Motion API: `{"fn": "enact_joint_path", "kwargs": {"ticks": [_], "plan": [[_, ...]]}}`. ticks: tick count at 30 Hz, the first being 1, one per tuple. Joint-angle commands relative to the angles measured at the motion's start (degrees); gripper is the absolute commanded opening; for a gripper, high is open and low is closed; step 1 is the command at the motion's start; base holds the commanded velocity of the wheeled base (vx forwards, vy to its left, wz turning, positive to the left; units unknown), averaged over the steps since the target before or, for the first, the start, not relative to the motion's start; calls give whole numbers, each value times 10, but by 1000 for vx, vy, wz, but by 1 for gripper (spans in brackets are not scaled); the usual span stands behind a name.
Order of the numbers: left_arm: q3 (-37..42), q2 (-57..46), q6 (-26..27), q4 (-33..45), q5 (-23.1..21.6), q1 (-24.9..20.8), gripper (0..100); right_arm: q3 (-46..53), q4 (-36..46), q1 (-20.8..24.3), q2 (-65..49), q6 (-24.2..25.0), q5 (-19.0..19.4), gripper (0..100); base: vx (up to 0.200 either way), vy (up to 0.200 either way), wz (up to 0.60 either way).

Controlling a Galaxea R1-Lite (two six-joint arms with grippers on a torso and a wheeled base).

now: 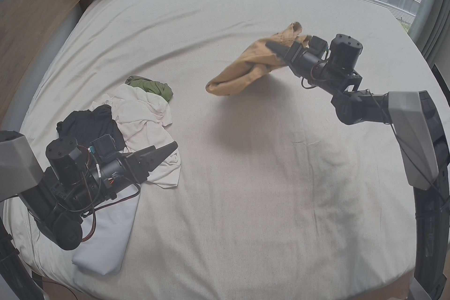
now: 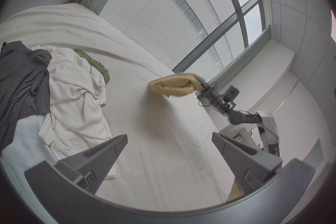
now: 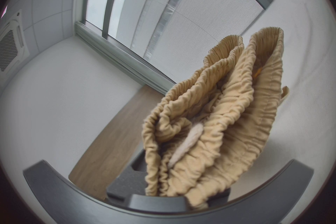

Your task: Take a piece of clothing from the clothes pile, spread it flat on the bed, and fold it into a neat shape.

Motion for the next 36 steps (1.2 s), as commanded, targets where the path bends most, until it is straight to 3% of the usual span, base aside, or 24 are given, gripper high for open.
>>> {"fn": "enact_joint_path", "kwargs": {"ticks": [1, 7, 17, 33, 34, 36], "plan": [[5, -1, 0, 0, 0, 1, 100, -9, 6, -16, 71, -22, -4, 0, 0, 0, 0], [5, -4, 0, 0, -1, 1, 100, 27, -3, -25, 60, -48, -19, 0, 0, 0, 0], [1, 0, -1, 0, -2, 1, 100, 216, -72, -21, -2, -53, -33, 0, 0, 0, 0], [0, 2, -1, 0, -9, 2, 100, 286, -113, -24, -2, -73, -53, 0, 0, 0, 0], [0, 2, -2, 0, -9, 2, 100, 287, -118, -24, -2, -73, -55, 100, 0, 0, 0], [2, 0, -10, 0, -9, 0, 100, 287, -127, -24, -1, -76, -74, 100, 0, 0, 0]]}}
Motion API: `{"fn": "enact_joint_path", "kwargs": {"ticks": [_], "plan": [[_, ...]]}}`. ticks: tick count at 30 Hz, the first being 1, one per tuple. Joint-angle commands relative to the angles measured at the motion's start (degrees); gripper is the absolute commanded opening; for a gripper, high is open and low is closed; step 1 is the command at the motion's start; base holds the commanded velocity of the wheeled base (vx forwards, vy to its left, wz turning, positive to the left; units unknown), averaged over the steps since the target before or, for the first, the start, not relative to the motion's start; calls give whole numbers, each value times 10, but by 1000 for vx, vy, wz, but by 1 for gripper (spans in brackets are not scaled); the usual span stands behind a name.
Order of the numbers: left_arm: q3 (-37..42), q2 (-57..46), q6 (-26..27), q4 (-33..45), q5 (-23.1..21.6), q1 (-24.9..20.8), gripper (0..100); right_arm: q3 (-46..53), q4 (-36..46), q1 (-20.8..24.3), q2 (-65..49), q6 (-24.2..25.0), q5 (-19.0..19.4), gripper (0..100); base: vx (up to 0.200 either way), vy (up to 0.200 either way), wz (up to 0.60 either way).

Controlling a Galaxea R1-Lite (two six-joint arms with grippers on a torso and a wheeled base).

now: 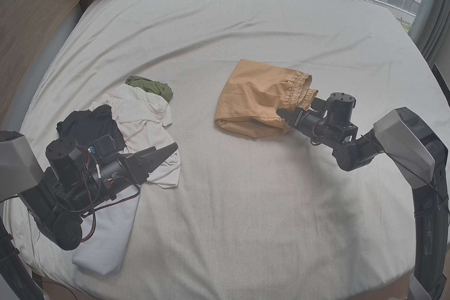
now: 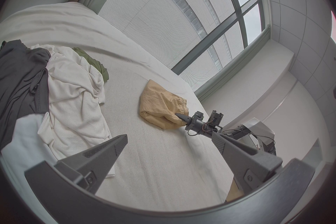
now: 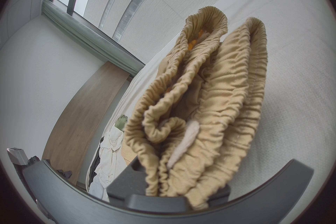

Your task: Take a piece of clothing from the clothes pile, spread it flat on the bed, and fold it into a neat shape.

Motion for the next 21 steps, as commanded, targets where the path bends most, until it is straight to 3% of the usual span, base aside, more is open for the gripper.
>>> {"fn": "enact_joint_path", "kwargs": {"ticks": [1, 4, 9, 21], "plan": [[3, -3, -19, 0, 0, -4, 100, 4, -10, -1, -1, -6, -26, 100, 0, 0, 0], [1, -8, -45, 0, 0, -7, 100, 17, -11, -5, -7, -20, -43, 100, 0, 0, 0], [1, -9, -46, 0, 0, -8, 100, 107, -19, -27, -67, -46, -49, 100, 0, 0, 0], [21, -45, -46, 0, -1, -31, 100, 357, -132, -47, -245, -63, -47, 100, 0, 0, 0]]}}
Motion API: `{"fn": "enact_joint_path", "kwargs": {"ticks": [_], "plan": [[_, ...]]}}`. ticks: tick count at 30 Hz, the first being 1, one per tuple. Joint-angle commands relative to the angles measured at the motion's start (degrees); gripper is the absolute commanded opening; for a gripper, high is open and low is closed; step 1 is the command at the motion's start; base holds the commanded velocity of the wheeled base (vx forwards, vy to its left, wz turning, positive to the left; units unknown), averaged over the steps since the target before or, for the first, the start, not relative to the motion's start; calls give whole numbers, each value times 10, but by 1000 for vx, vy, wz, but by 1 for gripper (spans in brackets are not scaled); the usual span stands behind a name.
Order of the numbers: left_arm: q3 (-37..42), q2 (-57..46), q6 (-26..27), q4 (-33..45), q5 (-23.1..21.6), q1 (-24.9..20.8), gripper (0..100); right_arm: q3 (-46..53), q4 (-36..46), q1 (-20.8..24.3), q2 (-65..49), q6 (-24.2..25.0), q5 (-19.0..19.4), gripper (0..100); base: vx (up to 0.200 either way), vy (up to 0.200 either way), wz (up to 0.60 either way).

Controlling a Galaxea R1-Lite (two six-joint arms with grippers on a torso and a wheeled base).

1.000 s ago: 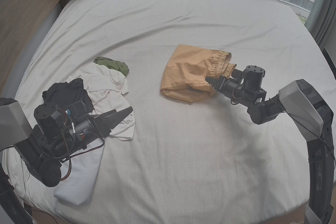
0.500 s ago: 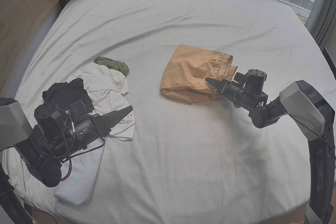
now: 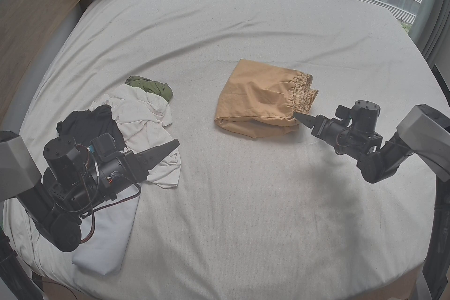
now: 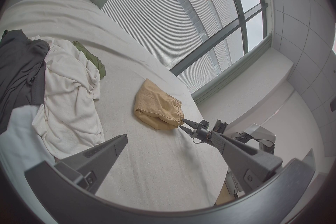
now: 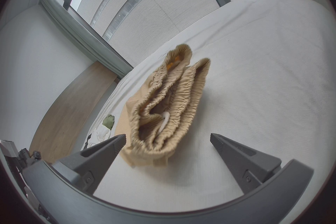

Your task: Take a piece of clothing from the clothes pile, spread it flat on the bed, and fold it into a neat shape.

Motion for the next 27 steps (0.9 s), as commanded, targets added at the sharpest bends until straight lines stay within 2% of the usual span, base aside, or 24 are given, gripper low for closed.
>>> {"fn": "enact_joint_path", "kwargs": {"ticks": [1, 8, 12, 22, 27], "plan": [[16, -26, 0, 0, -1, -19, 100, 123, -45, -11, -126, -20, 3, 100, 0, 0, 0], [42, -84, 1, 0, 0, -42, 100, 232, -86, 0, -208, -54, 3, 100, 0, 0, 0], [71, -144, 1, 0, 6, -49, 100, 330, -100, 14, -294, -105, 6, 100, 0, 0, 0], [102, -218, 19, 1, 32, -45, 100, 422, -115, -9, -405, -108, 39, 100, 0, 0, 0], [144, -273, 21, 2, 32, -47, 100, 465, -107, -11, -477, -117, 38, 100, 0, 0, 0]]}}
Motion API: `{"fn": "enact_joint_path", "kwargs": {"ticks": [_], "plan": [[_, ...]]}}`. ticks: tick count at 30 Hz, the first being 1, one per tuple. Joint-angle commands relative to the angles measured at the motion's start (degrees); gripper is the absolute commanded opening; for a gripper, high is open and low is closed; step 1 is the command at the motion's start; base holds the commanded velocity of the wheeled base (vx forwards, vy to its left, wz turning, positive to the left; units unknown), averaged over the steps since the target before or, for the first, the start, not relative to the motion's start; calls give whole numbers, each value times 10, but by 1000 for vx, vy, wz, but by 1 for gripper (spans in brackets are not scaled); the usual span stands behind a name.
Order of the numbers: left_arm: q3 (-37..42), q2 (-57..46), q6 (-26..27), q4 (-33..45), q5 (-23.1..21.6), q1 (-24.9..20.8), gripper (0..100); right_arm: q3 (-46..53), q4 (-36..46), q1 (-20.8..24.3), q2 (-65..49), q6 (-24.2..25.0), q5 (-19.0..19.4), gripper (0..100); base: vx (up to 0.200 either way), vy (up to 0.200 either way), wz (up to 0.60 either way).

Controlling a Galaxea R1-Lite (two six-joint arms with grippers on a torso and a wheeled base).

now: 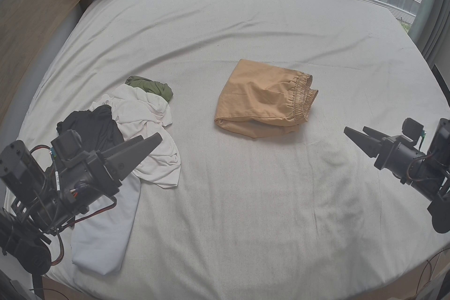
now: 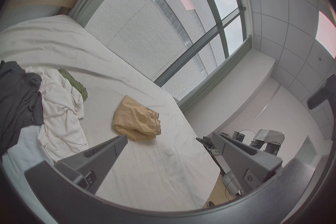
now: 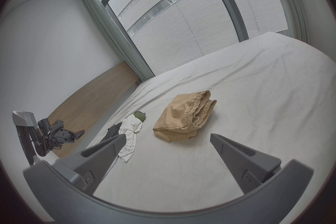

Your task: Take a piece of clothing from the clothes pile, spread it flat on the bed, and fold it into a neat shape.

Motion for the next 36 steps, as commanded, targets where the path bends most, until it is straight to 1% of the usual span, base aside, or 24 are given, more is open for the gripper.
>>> {"fn": "enact_joint_path", "kwargs": {"ticks": [1, 2, 5, 8, 11, 13, 15, 16, 17, 18, 21, 23, 24, 25, 26, 27, 28, 29, 30, 33, 36], "plan": [[52, -83, 7, 2, 2, -1, 100, 53, 7, -6, -106, -13, 2, 100, 0, 0, 0], [67, -96, 17, 3, 2, -1, 100, 64, 7, -7, -124, -22, 1, 100, 0, 0, 0], [92, -119, 41, 3, 2, 0, 100, 81, 8, -17, -164, -28, 1, 100, 0, 0, 0], [112, -141, 51, 4, 2, 1, 100, 90, 14, -29, -195, -29, 2, 100, 0, 0, 0], [123, -165, 53, 5, 3, 2, 100, 95, 40, -35, -234, -29, 2, 100, 0, 0, 0], [130, -191, 55, 12, 12, 6, 100, 102, 83, -35, -285, -29, 2, 100, 0, 0, 0], [130, -202, 55, 21, 20, 6, 100, 104, 108, -34, -309, -29, 1, 100, 0, 0, 0], [130, -221, 55, 43, 31, 6, 100, 104, 140, -32, -342, -28, 2, 100, 0, 0, 0], [130, -223, 55, 46, 32, 6, 100, 104, 146, -32, -348, -28, 3, 100, 0, 0, 0], [130, -255, 56, 81, 35, 4, 100, 104, 196, -28, -397, -28, 3, 100, 0, 0, 0], [130, -294, 57, 123, 35, 4, 100, 102, 247, -28, -446, -28, 4, 100, 0, 0, 0], [130, -343, 68, 173, 35, 6, 100, 94, 301, -29, -499, -27, 4, 100, 0, 0, 0], [130, -360, 75, 196, 36, 7, 100, 91, 320, -30, -517, -27, 4, 100, 0, 0, 0], [130, -388, 81, 227, 37, 7, 100, 91, 320, -30, -517, -27, 4, 100, 0, 0, 0], [130, -408, 83, 247, 37, 7, 100, 87, 358, -30, -556, -27, 3, 100, 0, 0, 0], [130, -408, 83, 247, 37, 7, 100, 87, 358, -30, -556, -27, 3, 100, 0, 0, 0], [130, -440, 85, 281, 36, 7, 100, 86, 382, -32, -579, -27, 3, 100, 0, 0, 0], [130, -440, 85, 281, 36, 7, 100, 86, 382, -32, -579, -27, 3, 100, 0, 0, 0], [125, -518, 87, 368, 36, 8, 100, 88, 435, -34, -637, -27, 3, 100, 0, 0, 0], [112, -593, 96, 456, 42, 9, 100, 93, 495, -34, -695, -25, 2, 100, 0, 0, 0], [100, -664, 104, 539, 74, 9, 100, 104, 547, -33, -753, -23, 1, 100, 0, 0, 0]]}}
